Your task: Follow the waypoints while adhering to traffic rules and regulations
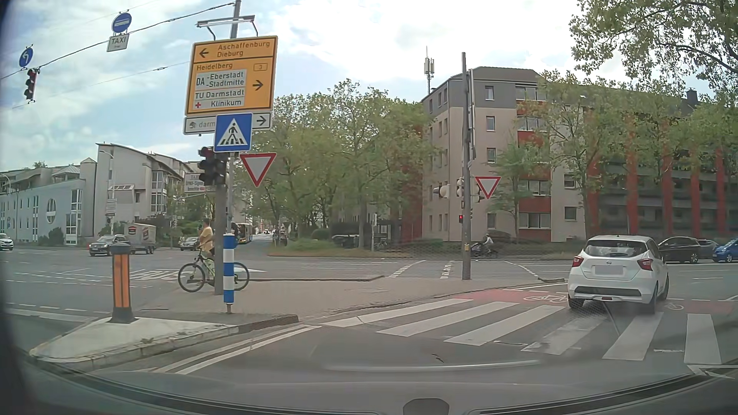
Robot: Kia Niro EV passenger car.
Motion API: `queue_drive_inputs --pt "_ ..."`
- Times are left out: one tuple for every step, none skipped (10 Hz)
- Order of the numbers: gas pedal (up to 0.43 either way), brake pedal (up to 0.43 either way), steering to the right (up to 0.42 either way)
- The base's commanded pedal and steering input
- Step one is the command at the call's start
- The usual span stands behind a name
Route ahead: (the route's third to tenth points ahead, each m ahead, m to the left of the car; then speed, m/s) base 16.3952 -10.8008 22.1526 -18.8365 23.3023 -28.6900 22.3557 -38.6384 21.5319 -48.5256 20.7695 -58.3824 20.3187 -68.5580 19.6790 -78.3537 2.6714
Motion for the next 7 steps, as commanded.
queue_drive_inputs --pt "0.000 0.287 0.285" --pt "0.000 0.293 0.295" --pt "0.000 0.293 0.305" --pt "0.000 0.293 0.314" --pt "0.000 0.293 0.321" --pt "0.000 0.293 0.321" --pt "0.000 0.293 0.322"
